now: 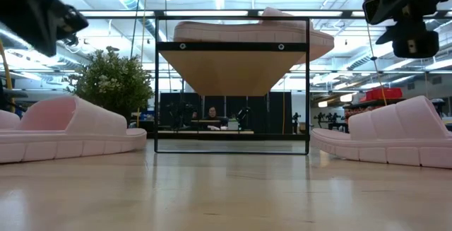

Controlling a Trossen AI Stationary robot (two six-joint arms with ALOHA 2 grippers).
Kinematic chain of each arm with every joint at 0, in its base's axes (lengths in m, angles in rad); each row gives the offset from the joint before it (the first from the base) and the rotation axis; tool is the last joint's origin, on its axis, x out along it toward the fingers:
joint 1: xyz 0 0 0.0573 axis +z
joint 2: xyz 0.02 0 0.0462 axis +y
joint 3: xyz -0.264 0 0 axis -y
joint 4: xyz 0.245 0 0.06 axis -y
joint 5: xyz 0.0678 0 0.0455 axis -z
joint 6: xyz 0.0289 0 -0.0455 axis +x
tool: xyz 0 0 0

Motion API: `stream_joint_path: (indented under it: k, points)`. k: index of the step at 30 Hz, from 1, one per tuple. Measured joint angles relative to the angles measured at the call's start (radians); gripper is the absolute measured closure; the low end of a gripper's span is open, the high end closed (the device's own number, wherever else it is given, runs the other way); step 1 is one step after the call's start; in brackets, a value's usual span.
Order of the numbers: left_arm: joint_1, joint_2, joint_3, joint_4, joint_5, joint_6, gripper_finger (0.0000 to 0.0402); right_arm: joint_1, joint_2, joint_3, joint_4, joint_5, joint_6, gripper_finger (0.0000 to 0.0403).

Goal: Pick and place slides into the shelf
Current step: Put the pink slide on the shelf

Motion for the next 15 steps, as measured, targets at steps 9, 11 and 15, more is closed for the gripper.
stream_joint_path:
  k: [9,11,15]
  points:
    - [-0.047,0.114,0.008,-0.014,-0.01,-0.08,0.0394,0.0,0.0,0.0,-0.001,-0.002,-0.035,0.0238]
    - [-0.063,0.123,0.039,-0.064,-0.058,-0.091,0.0397,0.0,0.0,0.0,0.0,0.0,-0.034,0.0238]
    - [-0.091,0.145,0.136,-0.228,-0.195,-0.104,0.0394,0.0,0.0,0.0,0.0,0.026,-0.016,0.0238]
